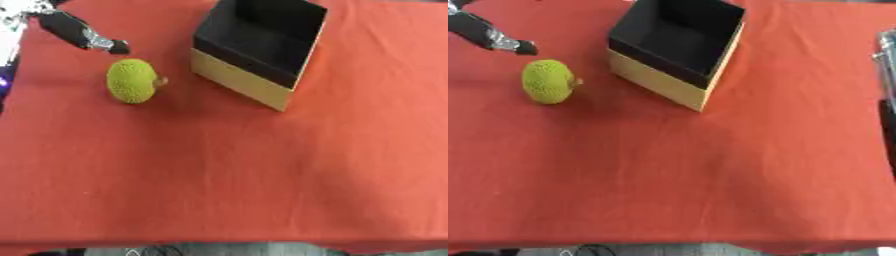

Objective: Pick up objects on the table and place them in the box.

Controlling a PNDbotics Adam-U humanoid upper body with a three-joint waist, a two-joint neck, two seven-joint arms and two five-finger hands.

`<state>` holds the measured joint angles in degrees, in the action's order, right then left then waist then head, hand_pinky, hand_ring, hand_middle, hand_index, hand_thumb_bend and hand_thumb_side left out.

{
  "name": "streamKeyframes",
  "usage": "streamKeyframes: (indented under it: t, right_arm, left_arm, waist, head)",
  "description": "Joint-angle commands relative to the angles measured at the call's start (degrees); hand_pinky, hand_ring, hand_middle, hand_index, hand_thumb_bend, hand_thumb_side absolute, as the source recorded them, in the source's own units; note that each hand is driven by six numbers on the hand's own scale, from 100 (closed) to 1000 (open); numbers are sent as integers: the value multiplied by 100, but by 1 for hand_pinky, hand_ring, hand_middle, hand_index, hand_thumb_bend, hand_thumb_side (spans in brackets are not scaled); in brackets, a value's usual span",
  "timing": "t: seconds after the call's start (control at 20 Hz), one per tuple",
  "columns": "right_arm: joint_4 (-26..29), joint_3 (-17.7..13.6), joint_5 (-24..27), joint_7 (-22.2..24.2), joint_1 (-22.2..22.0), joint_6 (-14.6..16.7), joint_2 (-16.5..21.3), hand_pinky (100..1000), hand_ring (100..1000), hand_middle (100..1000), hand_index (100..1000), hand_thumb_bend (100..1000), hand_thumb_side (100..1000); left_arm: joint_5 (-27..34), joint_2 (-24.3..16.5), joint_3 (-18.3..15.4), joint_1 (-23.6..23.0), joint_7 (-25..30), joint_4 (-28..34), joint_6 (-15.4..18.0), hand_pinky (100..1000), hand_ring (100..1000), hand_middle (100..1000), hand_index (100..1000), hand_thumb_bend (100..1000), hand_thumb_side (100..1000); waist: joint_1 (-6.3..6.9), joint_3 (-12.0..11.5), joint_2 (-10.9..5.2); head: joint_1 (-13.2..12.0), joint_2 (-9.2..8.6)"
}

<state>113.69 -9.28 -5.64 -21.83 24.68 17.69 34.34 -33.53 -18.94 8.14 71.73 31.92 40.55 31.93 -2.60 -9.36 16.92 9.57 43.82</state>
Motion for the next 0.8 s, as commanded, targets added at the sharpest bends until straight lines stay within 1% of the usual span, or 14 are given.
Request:
streamKeyframes:
  t: [0.05, 0.25, 0.4, 0.55, 0.65, 0.7, 0.8]
  right_arm:
    - [90, -25, 35, -12, 73, -19, 105, 765, 729, 589, 780, 100, 647]
    - [90, -23, 41, -20, 81, -25, 96, 765, 728, 588, 780, 100, 647]
    - [90, -25, 39, -28, 84, -26, 96, 765, 727, 587, 780, 100, 648]
    - [90, -31, 37, -43, 85, -29, 94, 764, 726, 587, 780, 100, 648]
    - [90, -31, 35, -47, 87, -28, 91, 764, 726, 586, 780, 100, 648]
    - [90, -32, 34, -49, 89, -28, 88, 764, 726, 586, 780, 100, 648]
    - [90, -34, 34, -54, 87, -29, 83, 764, 726, 586, 780, 100, 648]
  left_arm:
    - [-180, -4, 145, 116, 2005, -96, 2004, 940, 842, 794, 796, 739, 466]
    - [-405, 57, 331, 86, 2005, -275, 2004, 937, 854, 796, 797, 780, 473]
    - [-629, 77, 424, 57, 2005, -460, 2004, 937, 858, 797, 797, 785, 483]
    - [-833, 88, 435, 33, 2005, -648, 2004, 936, 866, 803, 800, 795, 490]
    - [-967, 104, 410, 19, 2005, -750, 2004, 938, 866, 804, 798, 789, 494]
    - [-1012, 122, 394, 7, 2005, -795, 2004, 940, 863, 803, 795, 772, 499]
    - [-1075, 144, 373, -11, 2005, -859, 2004, 939, 866, 805, 796, 776, 501]
  waist:
    - [7, 13, -130]
    - [15, 14, -126]
    - [25, 13, -132]
    - [31, 12, -141]
    - [30, 13, -145]
    - [25, 15, -145]
    - [18, 16, -143]
  head:
    - [-29, 30]
    - [-35, 30]
    - [-39, 30]
    - [-41, 30]
    - [-44, 30]
    - [-45, 30]
    - [-43, 30]
